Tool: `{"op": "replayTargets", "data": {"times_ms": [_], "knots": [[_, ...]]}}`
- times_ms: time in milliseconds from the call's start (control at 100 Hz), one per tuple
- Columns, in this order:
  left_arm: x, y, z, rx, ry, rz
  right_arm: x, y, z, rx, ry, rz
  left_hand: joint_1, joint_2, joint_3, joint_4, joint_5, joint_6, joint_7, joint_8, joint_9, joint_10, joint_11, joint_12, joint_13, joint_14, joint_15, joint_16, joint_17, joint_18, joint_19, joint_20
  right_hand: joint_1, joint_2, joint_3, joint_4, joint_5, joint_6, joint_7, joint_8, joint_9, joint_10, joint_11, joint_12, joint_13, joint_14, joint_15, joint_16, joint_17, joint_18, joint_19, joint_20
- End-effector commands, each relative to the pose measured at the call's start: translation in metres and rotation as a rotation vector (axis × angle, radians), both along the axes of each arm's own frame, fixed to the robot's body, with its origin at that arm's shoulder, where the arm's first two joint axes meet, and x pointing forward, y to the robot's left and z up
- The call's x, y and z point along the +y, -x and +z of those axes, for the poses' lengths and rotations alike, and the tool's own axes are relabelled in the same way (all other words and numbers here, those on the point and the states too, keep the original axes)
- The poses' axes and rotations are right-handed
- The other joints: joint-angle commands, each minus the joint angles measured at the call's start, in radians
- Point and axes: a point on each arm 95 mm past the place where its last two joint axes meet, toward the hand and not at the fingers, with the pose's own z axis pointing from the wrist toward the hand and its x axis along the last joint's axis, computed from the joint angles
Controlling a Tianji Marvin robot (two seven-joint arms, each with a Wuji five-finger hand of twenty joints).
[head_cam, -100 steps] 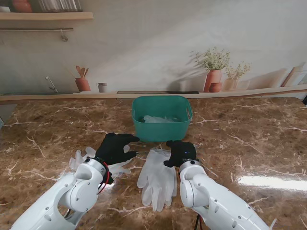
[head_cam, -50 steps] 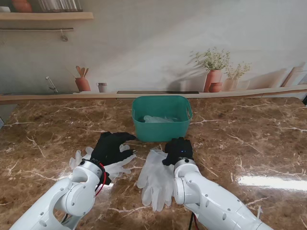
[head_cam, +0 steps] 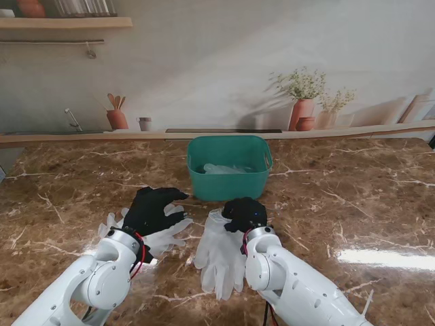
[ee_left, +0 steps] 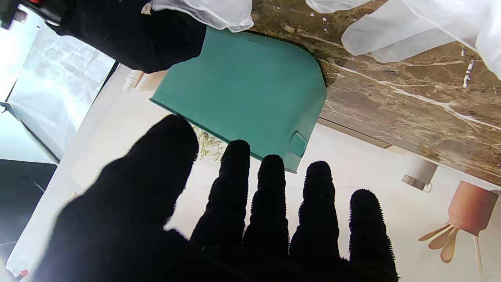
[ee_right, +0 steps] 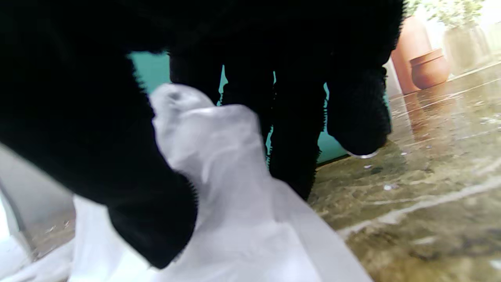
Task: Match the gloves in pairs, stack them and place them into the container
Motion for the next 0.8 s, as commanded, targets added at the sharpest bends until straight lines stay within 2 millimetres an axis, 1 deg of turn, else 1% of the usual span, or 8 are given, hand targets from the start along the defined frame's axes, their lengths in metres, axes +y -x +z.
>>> {"op": "replayTargets", "data": {"times_ms": [0, 10, 20, 50, 110, 430, 590, 790], "knots": [[0.001, 0.002, -0.001, 0.002, 0.0, 0.001, 0.001, 0.005, -0.004, 0.021, 0.009, -0.001, -0.008, 0.031, -0.03, 0.021, 0.018, -0.03, 0.008, 0.012, 0.01, -0.028, -0.018, -0.014, 0.001, -0.052, -0.034, -0.013, -0.014, 0.009, -0.035, -0.01, 0.06, 0.001, 0.019, -0.013, -0.092, 0.046, -0.038, -0.322, 0.05, -0.004, 0.021, -0.008, 0.041, -0.005, 0.015, 0.029, 0.003, -0.011, 0.035, -0.032], [0.001, 0.002, -0.001, 0.002, 0.0, 0.002, 0.001, 0.005, -0.003, 0.019, 0.008, 0.0, -0.008, 0.032, -0.03, 0.022, 0.018, -0.03, 0.008, 0.012, 0.011, -0.028, -0.018, -0.014, 0.001, -0.052, -0.034, -0.013, -0.014, 0.009, -0.035, -0.01, 0.06, 0.001, 0.019, -0.013, -0.092, 0.046, -0.038, -0.322, 0.05, -0.004, 0.021, -0.008, 0.041, -0.005, 0.015, 0.029, 0.003, -0.011, 0.035, -0.032], [0.001, 0.002, -0.001, 0.002, 0.0, 0.002, 0.0, 0.005, -0.003, 0.015, 0.005, 0.001, -0.008, 0.032, -0.031, 0.022, 0.018, -0.03, 0.008, 0.012, 0.011, -0.029, -0.018, -0.014, 0.002, -0.052, -0.034, -0.013, -0.014, 0.009, -0.036, -0.01, 0.059, 0.004, 0.02, -0.013, -0.087, 0.052, 0.002, -0.44, 0.056, 0.001, 0.022, -0.013, 0.044, -0.003, 0.017, 0.031, 0.002, -0.011, 0.033, -0.033], [0.002, 0.002, -0.001, 0.003, 0.0, 0.003, -0.001, 0.004, -0.001, 0.005, -0.002, 0.003, -0.008, 0.034, -0.032, 0.021, 0.017, -0.03, 0.008, 0.012, 0.01, -0.029, -0.019, -0.014, 0.001, -0.053, -0.035, -0.014, -0.015, 0.008, -0.038, -0.01, 0.052, 0.026, 0.015, -0.009, -0.043, 0.048, 0.058, -0.554, 0.069, 0.009, 0.027, -0.021, 0.047, -0.002, 0.019, 0.031, -0.001, -0.006, 0.028, -0.035], [0.003, 0.003, -0.001, -0.001, 0.0, 0.006, -0.004, 0.002, 0.002, -0.014, -0.011, 0.012, -0.007, 0.033, -0.034, 0.022, 0.019, -0.029, 0.008, 0.012, 0.011, -0.028, -0.019, -0.014, 0.001, -0.052, -0.035, -0.014, -0.015, 0.009, -0.041, -0.01, 0.033, 0.06, 0.017, -0.006, 0.024, 0.043, 0.105, -0.634, 0.099, 0.014, 0.034, -0.039, 0.058, -0.002, 0.025, 0.031, -0.008, 0.012, 0.018, -0.037], [0.005, 0.002, 0.002, -0.016, -0.001, 0.01, -0.019, -0.004, 0.023, -0.124, -0.09, -0.031, -0.006, 0.037, -0.039, 0.023, 0.023, -0.033, 0.011, 0.014, 0.012, -0.03, -0.019, -0.014, 0.002, -0.053, -0.036, -0.014, -0.014, 0.007, -0.05, -0.005, 0.035, 0.083, 0.026, -0.001, 0.016, 0.025, 0.125, -0.558, 0.103, 0.013, 0.046, -0.055, 0.048, -0.007, 0.039, 0.035, -0.027, 0.006, 0.006, -0.024], [0.006, 0.003, 0.001, -0.015, -0.001, 0.012, -0.026, 0.012, 0.03, -0.19, -0.148, 0.024, -0.008, 0.036, -0.041, 0.023, 0.026, -0.033, 0.012, 0.015, 0.015, -0.027, -0.019, -0.014, 0.002, -0.052, -0.035, -0.014, -0.016, 0.009, -0.056, -0.003, 0.045, 0.084, 0.024, 0.003, 0.019, 0.009, 0.12, -0.551, 0.094, 0.009, 0.052, -0.044, 0.03, -0.015, 0.046, 0.044, -0.043, -0.008, -0.014, -0.023], [0.005, 0.002, 0.001, -0.019, 0.003, 0.015, -0.031, 0.047, 0.021, -0.219, -0.183, 0.202, -0.007, 0.039, -0.043, 0.024, 0.027, -0.033, 0.012, 0.015, 0.014, -0.029, -0.019, -0.014, 0.001, -0.052, -0.035, -0.014, -0.014, 0.009, -0.063, -0.001, 0.03, 0.092, 0.036, 0.002, 0.015, 0.005, 0.117, -0.54, 0.086, -0.003, 0.057, -0.029, 0.013, -0.018, 0.052, 0.054, -0.056, -0.011, -0.006, -0.005]]}}
